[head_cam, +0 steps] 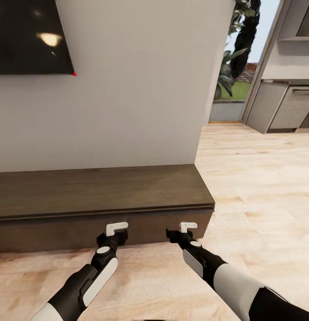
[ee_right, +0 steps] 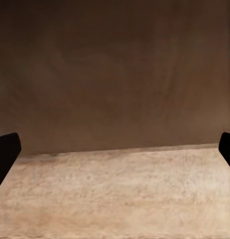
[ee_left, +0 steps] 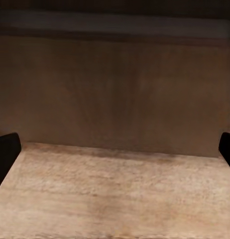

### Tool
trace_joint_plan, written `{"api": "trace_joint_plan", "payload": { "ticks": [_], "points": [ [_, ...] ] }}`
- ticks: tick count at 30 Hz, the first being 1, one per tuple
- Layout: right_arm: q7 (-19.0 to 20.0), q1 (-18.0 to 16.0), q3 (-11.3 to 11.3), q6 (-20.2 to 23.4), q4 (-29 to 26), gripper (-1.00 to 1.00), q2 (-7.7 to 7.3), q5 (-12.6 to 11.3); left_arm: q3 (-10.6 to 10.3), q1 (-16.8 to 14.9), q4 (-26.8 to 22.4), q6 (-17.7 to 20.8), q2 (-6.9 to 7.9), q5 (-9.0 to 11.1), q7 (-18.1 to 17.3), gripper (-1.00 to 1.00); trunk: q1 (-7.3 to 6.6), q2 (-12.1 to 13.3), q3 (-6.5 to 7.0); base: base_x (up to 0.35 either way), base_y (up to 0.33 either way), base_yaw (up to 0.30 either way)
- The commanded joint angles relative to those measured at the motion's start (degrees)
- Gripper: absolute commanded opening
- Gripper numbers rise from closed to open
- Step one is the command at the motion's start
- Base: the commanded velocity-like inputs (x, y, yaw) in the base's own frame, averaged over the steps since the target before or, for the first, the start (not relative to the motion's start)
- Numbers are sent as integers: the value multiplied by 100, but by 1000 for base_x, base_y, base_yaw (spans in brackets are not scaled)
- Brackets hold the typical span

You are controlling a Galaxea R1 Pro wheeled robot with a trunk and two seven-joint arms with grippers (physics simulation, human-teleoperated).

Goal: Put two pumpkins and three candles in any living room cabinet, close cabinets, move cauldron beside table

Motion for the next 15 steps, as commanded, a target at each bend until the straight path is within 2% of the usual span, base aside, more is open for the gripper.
{"api": "trace_joint_plan", "payload": {
  "ticks": [1,9,15],
  "points": [
    [-31,-6,49,-29,0,100,-2,-59,-20,-6,-9,18,6,30,45,100,-4,-2,-5,-239,0,0],
    [-31,-6,49,-23,0,100,-2,-60,-22,-6,-9,18,5,30,45,100,-4,-2,-5,-235,0,0],
    [-31,-6,49,-22,0,100,-2,-60,-26,-6,-9,18,5,30,45,100,-4,-2,-5,-141,0,0]
  ]
}}
